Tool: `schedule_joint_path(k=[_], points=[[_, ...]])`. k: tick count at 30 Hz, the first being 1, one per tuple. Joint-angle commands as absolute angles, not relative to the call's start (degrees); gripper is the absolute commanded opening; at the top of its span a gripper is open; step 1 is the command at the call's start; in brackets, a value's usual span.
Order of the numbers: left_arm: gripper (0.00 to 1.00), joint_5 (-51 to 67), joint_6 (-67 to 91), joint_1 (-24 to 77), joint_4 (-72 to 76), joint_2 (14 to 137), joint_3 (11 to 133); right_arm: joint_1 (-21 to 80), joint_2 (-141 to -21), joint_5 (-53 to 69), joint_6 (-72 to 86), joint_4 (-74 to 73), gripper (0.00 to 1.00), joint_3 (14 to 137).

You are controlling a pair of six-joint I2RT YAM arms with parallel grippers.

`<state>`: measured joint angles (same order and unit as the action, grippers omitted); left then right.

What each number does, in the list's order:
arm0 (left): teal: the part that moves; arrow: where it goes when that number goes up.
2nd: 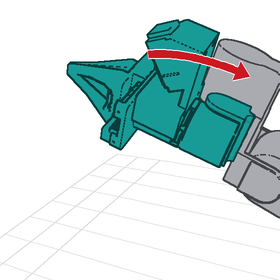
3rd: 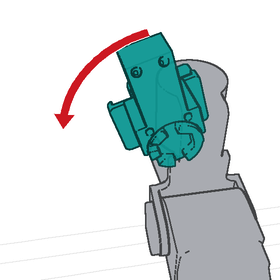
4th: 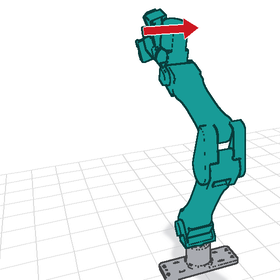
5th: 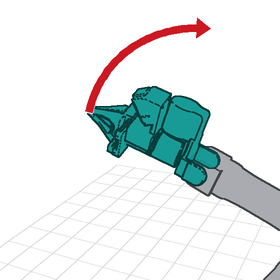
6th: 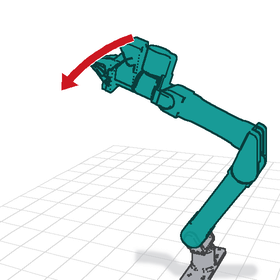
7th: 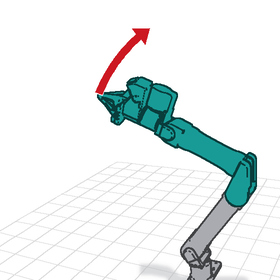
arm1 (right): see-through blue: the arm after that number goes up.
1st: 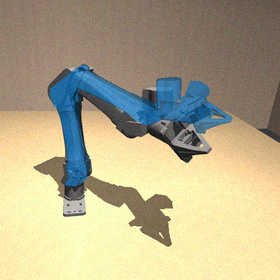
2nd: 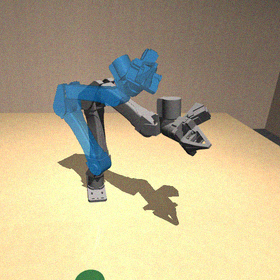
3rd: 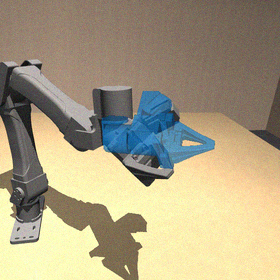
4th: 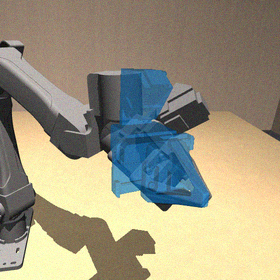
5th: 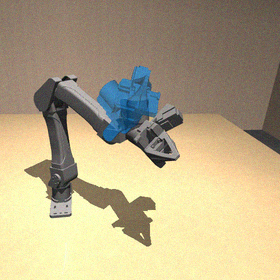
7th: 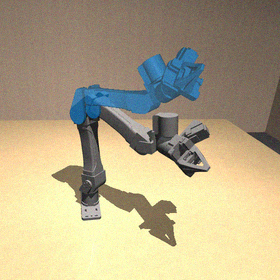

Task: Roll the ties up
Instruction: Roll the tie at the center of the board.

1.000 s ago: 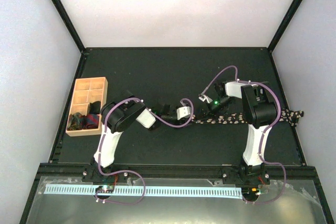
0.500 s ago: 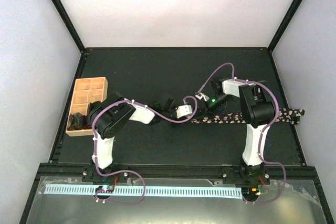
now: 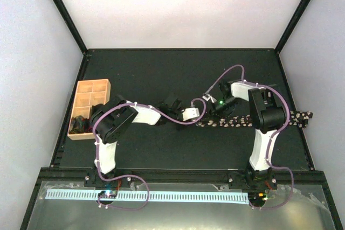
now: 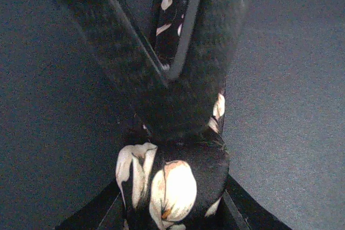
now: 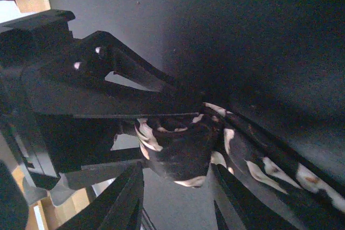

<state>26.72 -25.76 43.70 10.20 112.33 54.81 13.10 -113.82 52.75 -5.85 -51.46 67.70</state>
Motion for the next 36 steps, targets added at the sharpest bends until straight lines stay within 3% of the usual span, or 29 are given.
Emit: schedule_joint_path(k=[1, 10, 14, 18, 22, 24, 28, 36], points=[[0.34, 22.9, -26.6, 44.2, 2.0, 112.9, 54.4, 15.2, -115.5, 55.5, -3.8, -49.2, 0.33, 68.1], [0.34, 22.9, -26.4, 44.6, 1.9, 113.4, 54.6, 16.0, -117.2, 52.3, -2.8, -47.5, 0.27, 67.8], [0.35, 22.9, -26.2, 44.7, 1.8, 113.5, 54.9, 16.2, -117.2, 51.7, -3.3, -47.3, 0.02, 67.9], [0.41, 22.7, -24.7, 44.5, 2.3, 113.3, 55.1, 16.2, -117.2, 49.0, -5.1, -48.5, 0.01, 67.3], [0.63, 26.8, -20.9, 42.9, 9.0, 111.2, 52.4, 16.1, -117.0, 45.1, -5.3, -47.6, 0.02, 65.4], [0.69, 29.9, -19.1, 42.1, 15.6, 109.9, 48.7, 16.0, -116.9, 42.4, -5.4, -46.9, 0.02, 64.7], [0.73, 33.7, -17.4, 41.6, 28.7, 110.8, 43.7, 15.6, -117.2, 38.8, -4.8, -46.5, 0.02, 64.2], [0.72, 36.2, -13.5, 42.2, 43.3, 119.9, 45.5, 15.6, -117.9, 33.6, -4.2, -46.9, 0.02, 64.7]])
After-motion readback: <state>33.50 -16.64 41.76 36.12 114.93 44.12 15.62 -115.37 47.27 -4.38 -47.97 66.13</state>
